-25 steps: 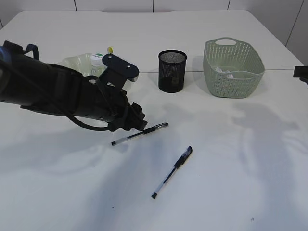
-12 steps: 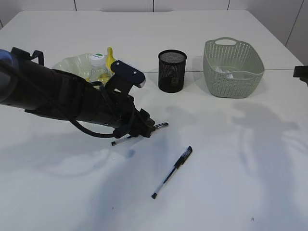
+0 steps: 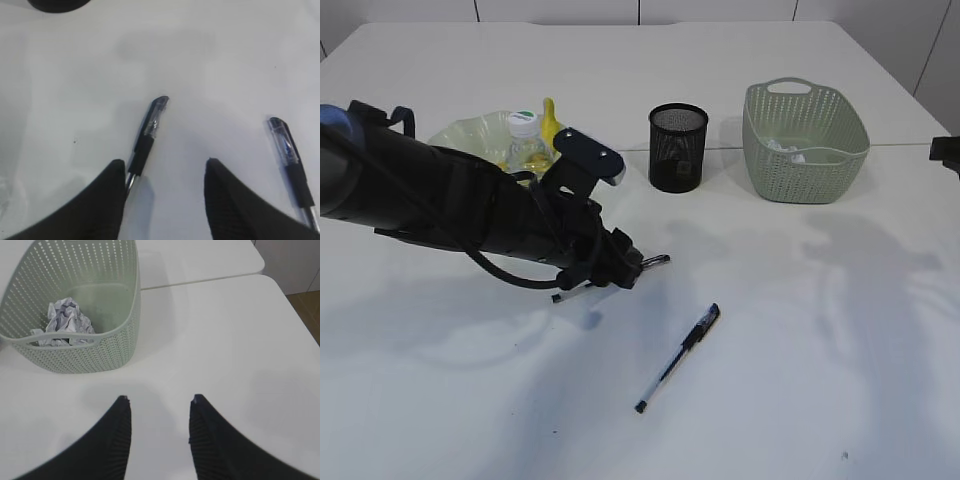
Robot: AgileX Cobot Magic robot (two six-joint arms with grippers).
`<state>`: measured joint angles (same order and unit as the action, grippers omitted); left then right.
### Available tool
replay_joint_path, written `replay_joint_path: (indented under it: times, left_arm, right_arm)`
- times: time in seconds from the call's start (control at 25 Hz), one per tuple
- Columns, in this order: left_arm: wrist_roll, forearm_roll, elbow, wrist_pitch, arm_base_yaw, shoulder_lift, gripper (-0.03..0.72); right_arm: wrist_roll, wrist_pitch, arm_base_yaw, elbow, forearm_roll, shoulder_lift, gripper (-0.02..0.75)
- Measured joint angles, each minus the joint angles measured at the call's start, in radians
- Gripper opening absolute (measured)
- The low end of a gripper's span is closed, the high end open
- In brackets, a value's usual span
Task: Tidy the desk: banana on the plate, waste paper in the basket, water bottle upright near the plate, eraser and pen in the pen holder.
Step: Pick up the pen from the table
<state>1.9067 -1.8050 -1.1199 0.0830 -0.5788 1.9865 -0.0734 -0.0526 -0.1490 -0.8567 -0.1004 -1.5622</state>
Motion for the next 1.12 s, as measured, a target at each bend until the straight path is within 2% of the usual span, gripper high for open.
replay_joint_path:
  times: [0.28, 0.6, 0.72, 1.0, 1.12]
  left_arm:
    - [-0.012, -0.007, 0.0, 0.046, 0.0, 0.0, 0.276]
    - [-0.016, -0.003, -0.002, 0.054, 0.035, 0.008, 0.269]
    - [-0.016, 0.001, -0.01, 0.054, 0.04, 0.008, 0.298]
    - [-0.016, 0.001, -0.081, 0.054, 0.04, 0.04, 0.447]
    - [-0.016, 0.001, -0.109, 0.054, 0.04, 0.068, 0.459]
  right_arm:
    - [0.0, 0.0, 0.0, 0.0, -0.005, 0.0, 0.299]
    - [0.0, 0.0, 0.0, 0.0, -0.005, 0.0, 0.299]
    - [0.0, 0.0, 0.0, 0.0, -0.005, 0.0, 0.299]
    - [0.0, 0.0, 0.0, 0.0, -0.005, 0.0, 0.299]
    - [0.0, 0.0, 0.0, 0.0, -0.005, 0.0, 0.299]
